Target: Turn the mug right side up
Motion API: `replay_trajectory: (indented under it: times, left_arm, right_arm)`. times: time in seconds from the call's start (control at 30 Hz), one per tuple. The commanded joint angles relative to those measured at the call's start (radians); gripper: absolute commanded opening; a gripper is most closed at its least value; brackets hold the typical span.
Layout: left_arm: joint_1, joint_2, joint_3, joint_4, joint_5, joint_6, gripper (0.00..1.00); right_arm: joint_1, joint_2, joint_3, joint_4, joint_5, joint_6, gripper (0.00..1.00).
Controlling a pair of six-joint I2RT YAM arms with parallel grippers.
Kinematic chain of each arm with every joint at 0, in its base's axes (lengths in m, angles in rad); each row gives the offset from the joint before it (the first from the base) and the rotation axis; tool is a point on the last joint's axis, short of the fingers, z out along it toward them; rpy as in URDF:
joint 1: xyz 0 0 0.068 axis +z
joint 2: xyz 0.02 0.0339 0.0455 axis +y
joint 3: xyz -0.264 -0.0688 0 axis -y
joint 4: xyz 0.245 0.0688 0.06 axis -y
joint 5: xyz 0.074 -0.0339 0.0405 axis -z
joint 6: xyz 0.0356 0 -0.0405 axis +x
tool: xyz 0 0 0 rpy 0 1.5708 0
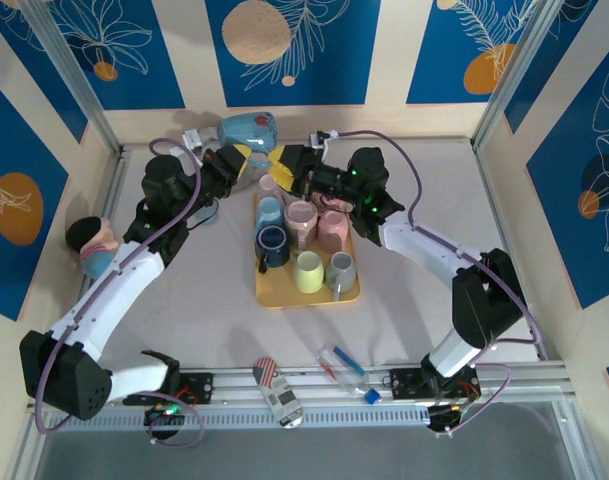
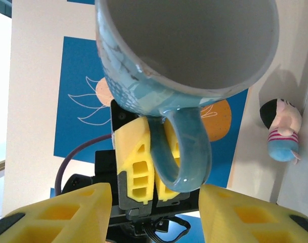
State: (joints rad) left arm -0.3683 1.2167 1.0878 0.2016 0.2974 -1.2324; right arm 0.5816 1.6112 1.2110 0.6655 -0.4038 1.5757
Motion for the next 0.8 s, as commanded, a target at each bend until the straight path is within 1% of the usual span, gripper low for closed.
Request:
replay_trajectory:
  times: [0.0, 0.2, 0.77]
  left_arm:
    - [-0.001, -0.017, 0.012, 0.109, 0.023, -0.004, 0.00]
    - [0.000, -0.023, 0.006, 0.114, 0.019, -0.005, 0.00]
    - [-0.001, -0.035, -0.039, 0.147, 0.023, -0.023, 0.00]
  right_arm:
    - [0.007, 0.020, 0.039, 0.026, 0.009, 0.025, 0.48]
    - [0.018, 0.056, 0.061, 0.057, 0.014, 0.064, 0.46]
    - [0.038, 0.135, 0.115, 0.129, 0.062, 0.136, 0.34]
